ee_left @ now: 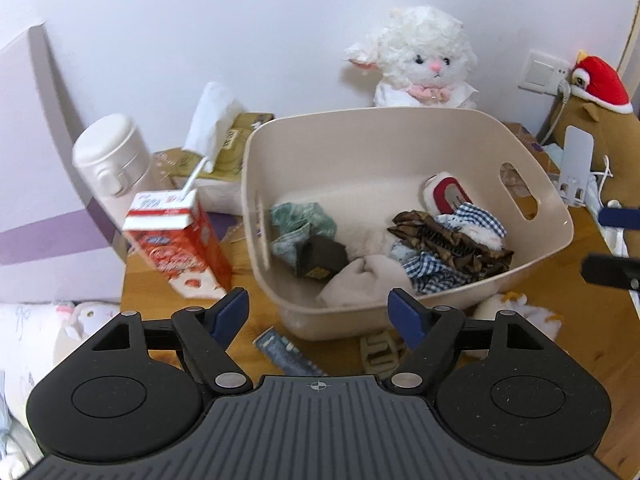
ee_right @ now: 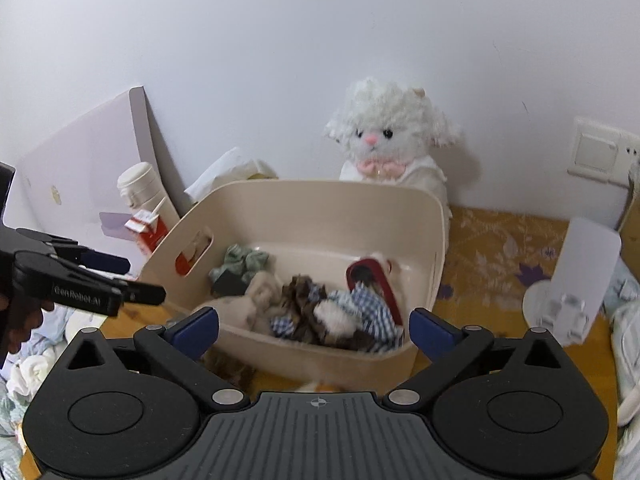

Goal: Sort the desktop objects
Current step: 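Move both tools back toward the remaining items on the table, then grasp the beige fuzzy hat with the right tool while the left grasps the blue-white box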

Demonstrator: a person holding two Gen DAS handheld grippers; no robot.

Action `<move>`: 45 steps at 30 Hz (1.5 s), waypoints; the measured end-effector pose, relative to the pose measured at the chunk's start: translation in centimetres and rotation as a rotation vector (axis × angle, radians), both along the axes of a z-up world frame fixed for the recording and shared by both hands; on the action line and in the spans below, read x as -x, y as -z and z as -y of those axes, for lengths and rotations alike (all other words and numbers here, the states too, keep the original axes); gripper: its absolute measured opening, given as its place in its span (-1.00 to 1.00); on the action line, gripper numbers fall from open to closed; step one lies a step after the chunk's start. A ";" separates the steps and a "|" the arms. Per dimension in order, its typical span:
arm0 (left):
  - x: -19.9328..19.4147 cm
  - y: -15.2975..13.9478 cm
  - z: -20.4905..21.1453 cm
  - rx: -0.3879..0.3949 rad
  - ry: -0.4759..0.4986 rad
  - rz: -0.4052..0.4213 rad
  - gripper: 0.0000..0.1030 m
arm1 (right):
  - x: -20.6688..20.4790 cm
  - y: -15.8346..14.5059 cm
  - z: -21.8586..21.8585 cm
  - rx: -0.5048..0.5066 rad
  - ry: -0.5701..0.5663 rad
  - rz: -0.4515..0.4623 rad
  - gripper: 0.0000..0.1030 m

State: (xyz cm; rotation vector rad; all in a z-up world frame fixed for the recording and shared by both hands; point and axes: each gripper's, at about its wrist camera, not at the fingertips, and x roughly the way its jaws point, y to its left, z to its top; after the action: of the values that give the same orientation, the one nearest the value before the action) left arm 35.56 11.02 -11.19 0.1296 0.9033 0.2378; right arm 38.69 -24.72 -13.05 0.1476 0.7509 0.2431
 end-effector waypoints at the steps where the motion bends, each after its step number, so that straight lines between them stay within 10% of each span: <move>1: 0.5 0.0 -0.2 0.001 -0.010 0.002 0.54 | 0.4 0.1 0.0 -0.003 0.002 -0.004 1.00; 37: 4.0 8.7 -4.3 0.221 -0.284 -0.228 0.53 | 6.9 9.7 -0.3 -0.124 0.119 -0.336 1.00; 45: 4.1 9.1 -5.0 0.282 -0.266 -0.232 0.10 | 6.6 9.9 -0.9 -0.138 0.078 -0.323 0.64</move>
State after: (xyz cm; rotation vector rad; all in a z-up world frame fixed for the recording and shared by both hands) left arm 31.42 16.02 -20.28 -0.2307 1.1763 0.3440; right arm 32.12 -23.77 -22.97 0.3524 1.0470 0.1992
